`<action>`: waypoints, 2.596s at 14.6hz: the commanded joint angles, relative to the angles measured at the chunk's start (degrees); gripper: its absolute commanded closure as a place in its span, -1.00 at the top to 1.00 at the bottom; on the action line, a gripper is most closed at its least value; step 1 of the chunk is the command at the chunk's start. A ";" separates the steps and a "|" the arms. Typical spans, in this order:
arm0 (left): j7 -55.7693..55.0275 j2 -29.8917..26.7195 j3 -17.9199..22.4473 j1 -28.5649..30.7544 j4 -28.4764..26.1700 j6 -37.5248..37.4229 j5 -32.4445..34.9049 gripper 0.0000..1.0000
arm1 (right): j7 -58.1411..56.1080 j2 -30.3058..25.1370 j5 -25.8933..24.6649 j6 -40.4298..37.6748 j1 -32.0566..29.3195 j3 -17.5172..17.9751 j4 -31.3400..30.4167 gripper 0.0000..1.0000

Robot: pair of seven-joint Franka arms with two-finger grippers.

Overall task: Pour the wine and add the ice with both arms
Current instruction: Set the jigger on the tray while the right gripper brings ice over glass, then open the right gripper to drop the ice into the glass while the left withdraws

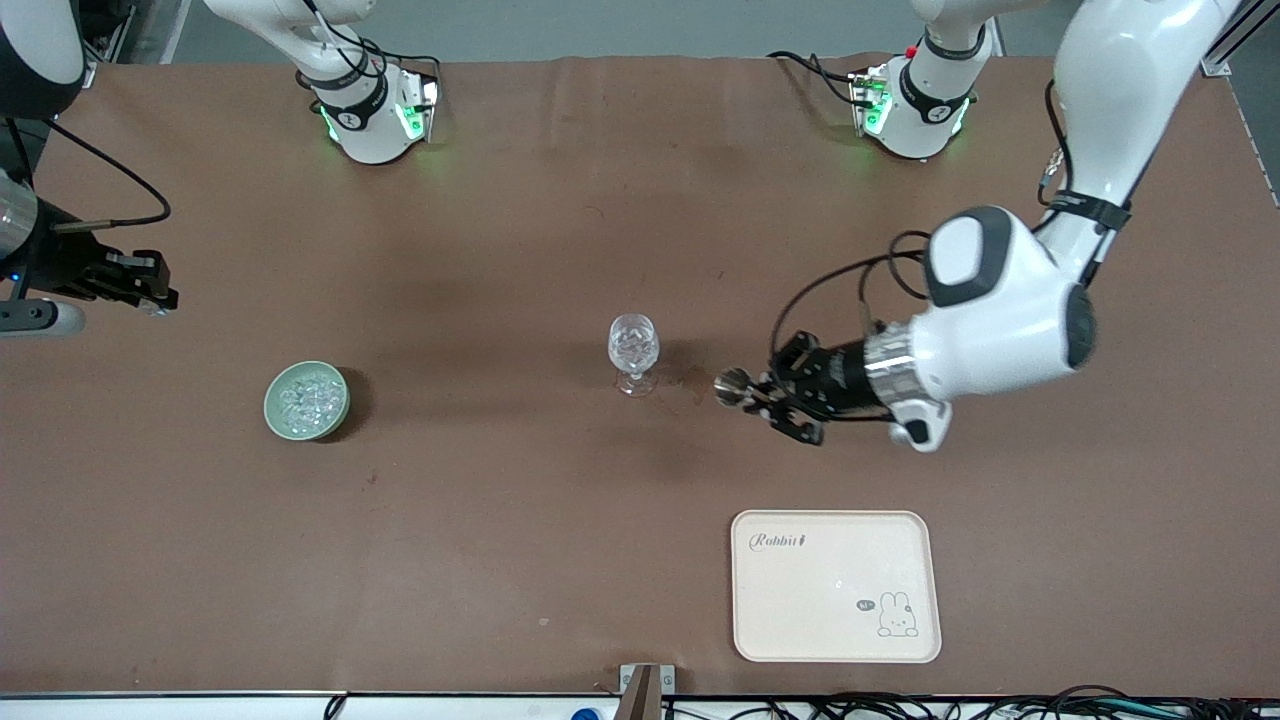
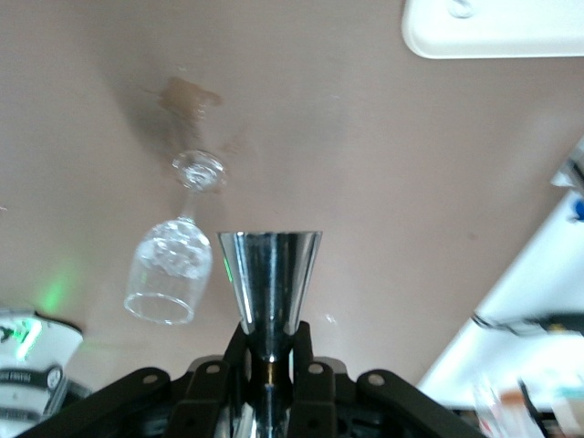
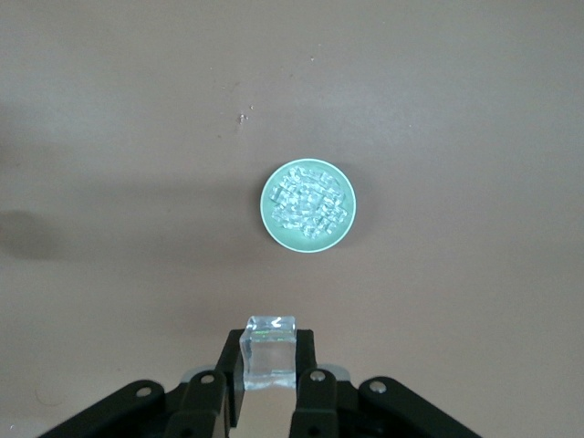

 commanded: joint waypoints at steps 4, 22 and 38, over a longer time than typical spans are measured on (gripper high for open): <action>20.25 12.07 0.07 6.16 5.89 0.40 -11.63 -0.99 | 9.51 0.27 0.18 3.68 8.31 0.24 -0.52 -0.94; 51.29 34.15 10.27 5.90 16.71 1.63 -45.90 -0.99 | 45.65 27.34 -0.08 26.80 38.82 0.24 11.26 -0.97; 53.24 34.51 11.77 3.53 16.01 10.51 -46.53 0.68 | 50.49 28.75 0.27 26.03 44.28 0.33 11.17 -0.95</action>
